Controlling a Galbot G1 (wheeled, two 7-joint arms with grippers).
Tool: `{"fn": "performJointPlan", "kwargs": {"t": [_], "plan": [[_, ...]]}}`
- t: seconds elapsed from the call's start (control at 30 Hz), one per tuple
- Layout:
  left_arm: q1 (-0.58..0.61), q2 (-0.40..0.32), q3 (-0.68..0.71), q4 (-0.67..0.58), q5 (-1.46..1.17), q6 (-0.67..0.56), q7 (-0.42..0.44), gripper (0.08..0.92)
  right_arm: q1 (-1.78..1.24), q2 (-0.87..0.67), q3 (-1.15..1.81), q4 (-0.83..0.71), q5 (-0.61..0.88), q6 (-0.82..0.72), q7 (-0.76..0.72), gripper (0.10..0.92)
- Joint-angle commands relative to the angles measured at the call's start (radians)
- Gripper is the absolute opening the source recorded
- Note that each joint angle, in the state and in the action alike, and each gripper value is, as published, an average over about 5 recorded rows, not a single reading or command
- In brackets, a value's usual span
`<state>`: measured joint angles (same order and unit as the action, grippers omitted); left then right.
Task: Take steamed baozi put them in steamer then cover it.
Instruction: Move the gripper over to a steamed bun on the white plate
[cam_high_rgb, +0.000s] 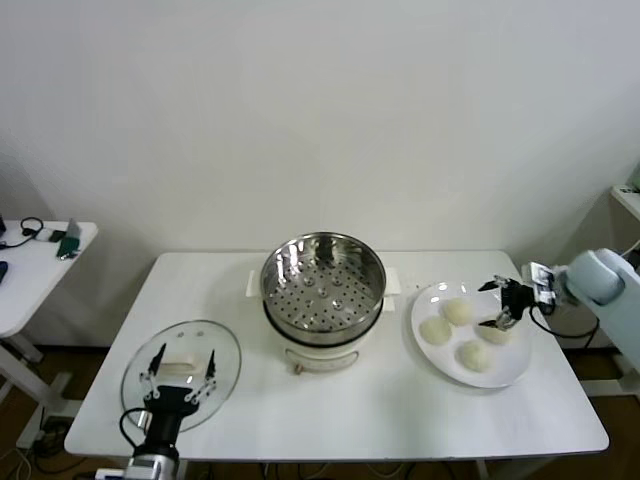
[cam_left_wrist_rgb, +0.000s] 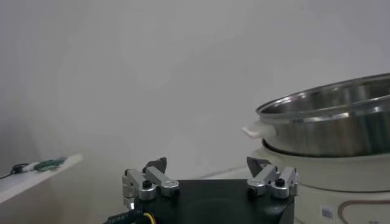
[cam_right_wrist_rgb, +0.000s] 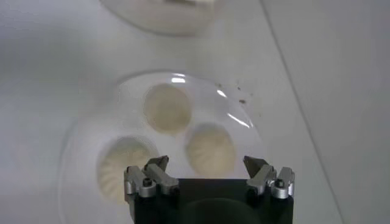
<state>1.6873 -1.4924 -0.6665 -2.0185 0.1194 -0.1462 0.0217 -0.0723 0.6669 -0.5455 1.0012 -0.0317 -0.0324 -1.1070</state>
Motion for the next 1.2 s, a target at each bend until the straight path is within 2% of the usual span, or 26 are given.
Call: {"fn": "performJointPlan", "kwargs": {"t": [0.03, 0.3, 1.2], "plan": [[-0.006, 0.009, -0.013, -0.028, -0.021, 0.046, -0.007, 0.823, 0.301, 0.181, -0.350, -0.295, -0.076, 0.059, -0.075, 0.823], [-0.003, 0.018, -0.034, -0.030, 0.001, 0.053, -0.017, 0.823, 0.221, 0.280, -0.287, -0.407, -0.140, 0.088, -0.064, 0.823], [-0.007, 0.006, -0.036, -0.006, 0.063, 0.043, -0.027, 0.823, 0.133, 0.392, -0.188, -0.502, -0.195, 0.106, -0.039, 0.823]]}}
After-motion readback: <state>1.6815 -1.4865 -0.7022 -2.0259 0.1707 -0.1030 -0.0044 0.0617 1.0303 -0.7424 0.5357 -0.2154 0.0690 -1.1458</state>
